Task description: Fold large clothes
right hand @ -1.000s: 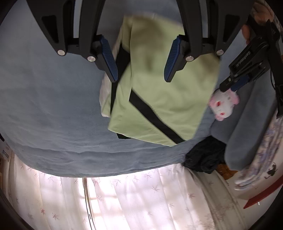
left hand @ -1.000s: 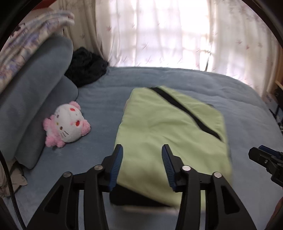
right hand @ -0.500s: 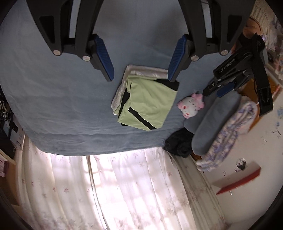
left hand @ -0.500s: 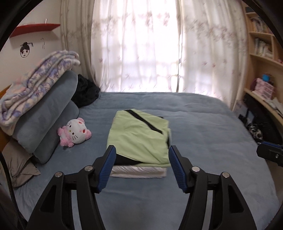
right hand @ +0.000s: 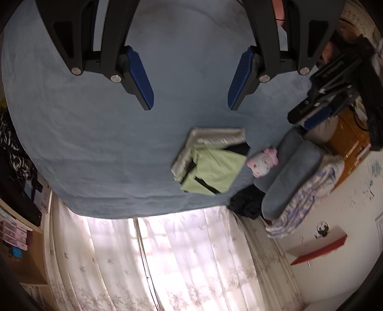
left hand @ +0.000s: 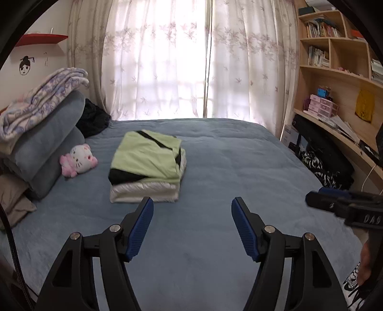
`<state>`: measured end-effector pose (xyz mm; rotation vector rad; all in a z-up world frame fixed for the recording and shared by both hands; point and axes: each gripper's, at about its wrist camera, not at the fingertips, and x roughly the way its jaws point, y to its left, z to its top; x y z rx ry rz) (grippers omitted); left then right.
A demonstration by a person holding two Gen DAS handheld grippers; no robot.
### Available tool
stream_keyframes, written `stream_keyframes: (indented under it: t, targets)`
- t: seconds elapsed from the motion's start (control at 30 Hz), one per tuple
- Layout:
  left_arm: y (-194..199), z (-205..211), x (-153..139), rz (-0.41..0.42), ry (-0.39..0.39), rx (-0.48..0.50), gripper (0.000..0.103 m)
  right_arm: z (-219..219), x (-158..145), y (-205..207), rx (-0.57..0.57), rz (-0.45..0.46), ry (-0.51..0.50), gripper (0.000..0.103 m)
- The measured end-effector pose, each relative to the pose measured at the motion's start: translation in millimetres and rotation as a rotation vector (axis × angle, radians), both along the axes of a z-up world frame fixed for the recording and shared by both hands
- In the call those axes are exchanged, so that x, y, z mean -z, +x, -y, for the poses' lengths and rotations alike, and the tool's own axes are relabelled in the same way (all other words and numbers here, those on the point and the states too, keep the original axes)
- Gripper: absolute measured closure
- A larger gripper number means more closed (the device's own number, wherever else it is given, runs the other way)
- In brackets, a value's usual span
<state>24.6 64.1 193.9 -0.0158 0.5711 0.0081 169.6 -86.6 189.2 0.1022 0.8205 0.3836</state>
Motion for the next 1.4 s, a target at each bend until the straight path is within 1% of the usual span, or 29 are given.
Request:
stream_keyframes:
  t: [0.13, 0.2, 0.27, 0.3, 0.4, 0.6, 0.67, 0.7, 0.77, 0.87, 1.07, 1.23, 1.4]
  targets:
    - [-11, 16, 35, -0.012, -0.007, 0.010, 0.033, 11, 42, -22, 0.023, -0.011, -0.007, 0.038]
    - [-15, 24, 57, -0.023, -0.004, 0.000, 0.030, 13, 61, -31, 0.035, -0.015, -0.009, 0.037]
    - [-18, 33, 77, -0.045, 0.004, -0.009, 0.029, 16, 82, -39, 0.048, -0.028, -0.004, 0.035]
    - [-17, 34, 83, -0.051, 0.005, -0.009, 0.028, 16, 89, -42, 0.054, -0.035, -0.002, 0.032]
    - [-18, 42, 110, -0.083, 0.006, -0.027, 0.027, 18, 114, -51, 0.084, -0.056, -0.011, 0.030]
    - [-18, 45, 145, -0.138, -0.012, -0.062, 0.022, 21, 151, -68, 0.156, -0.056, -0.052, 0.029]
    - [-19, 45, 155, -0.161, -0.017, -0.069, 0.020, 21, 163, -73, 0.165, -0.067, -0.062, 0.026]
    - [-19, 46, 160, -0.172, -0.017, -0.070, 0.020, 21, 168, -74, 0.166, -0.073, -0.064, 0.023]
    - [-21, 48, 170, -0.200, -0.014, -0.069, 0.020, 20, 179, -75, 0.159, -0.090, -0.062, 0.021]
    - [-22, 48, 180, -0.228, -0.018, -0.081, 0.020, 21, 191, -77, 0.158, -0.113, -0.057, 0.021]
    - [-22, 48, 195, -0.275, -0.023, -0.076, 0.020, 26, 200, -77, 0.169, -0.122, -0.054, 0.021]
    - [-23, 49, 198, -0.291, -0.031, -0.075, 0.020, 27, 204, -78, 0.166, -0.123, -0.061, 0.021]
    - [-26, 50, 198, -0.288, -0.031, -0.076, 0.020, 27, 204, -78, 0.168, -0.123, -0.061, 0.021]
